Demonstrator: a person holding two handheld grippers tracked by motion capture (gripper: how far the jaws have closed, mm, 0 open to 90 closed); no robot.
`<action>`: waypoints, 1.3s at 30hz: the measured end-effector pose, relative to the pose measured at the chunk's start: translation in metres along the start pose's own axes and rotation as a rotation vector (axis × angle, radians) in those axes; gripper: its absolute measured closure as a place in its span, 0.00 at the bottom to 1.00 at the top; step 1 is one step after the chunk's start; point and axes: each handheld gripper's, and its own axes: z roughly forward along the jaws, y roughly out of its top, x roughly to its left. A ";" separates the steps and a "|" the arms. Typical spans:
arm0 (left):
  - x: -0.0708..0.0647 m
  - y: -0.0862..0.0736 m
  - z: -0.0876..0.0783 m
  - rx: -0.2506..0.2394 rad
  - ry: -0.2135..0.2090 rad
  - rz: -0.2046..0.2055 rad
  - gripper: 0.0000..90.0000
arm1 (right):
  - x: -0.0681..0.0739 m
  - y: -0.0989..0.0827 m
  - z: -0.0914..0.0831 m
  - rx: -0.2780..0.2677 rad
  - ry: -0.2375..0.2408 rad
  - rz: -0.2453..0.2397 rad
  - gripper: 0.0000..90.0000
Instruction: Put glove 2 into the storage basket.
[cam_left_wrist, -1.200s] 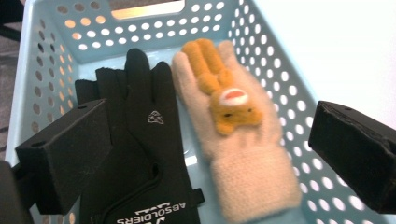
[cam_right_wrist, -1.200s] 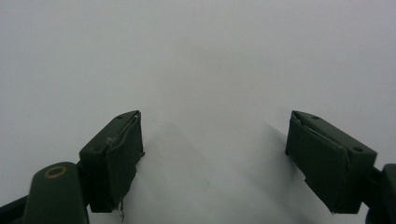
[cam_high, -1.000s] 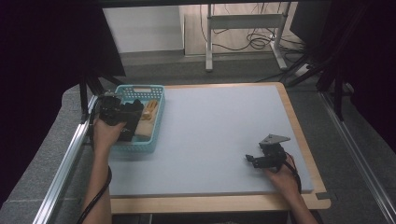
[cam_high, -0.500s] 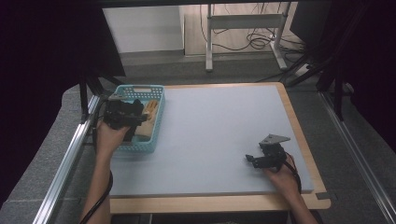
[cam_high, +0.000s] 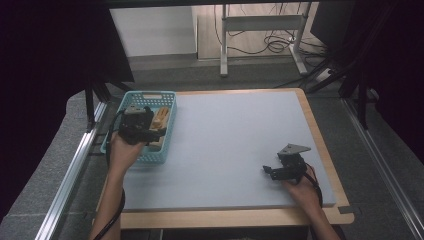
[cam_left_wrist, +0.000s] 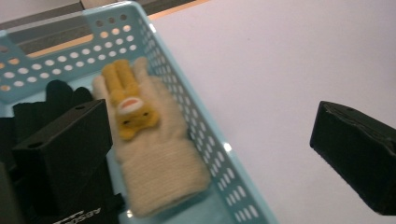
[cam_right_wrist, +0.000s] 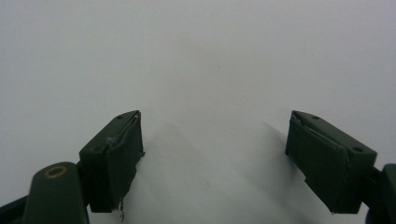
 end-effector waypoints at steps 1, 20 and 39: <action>-0.003 0.000 0.001 -0.001 -0.005 0.004 0.00 | 0.000 0.000 0.000 0.000 0.000 0.000 0.21; -0.072 -0.005 0.025 -0.011 -0.114 0.129 0.00 | 0.000 0.000 0.000 -0.001 0.001 0.000 0.21; -0.123 -0.047 0.054 -0.006 -0.250 0.187 0.00 | 0.000 0.000 0.000 -0.001 0.000 0.000 0.21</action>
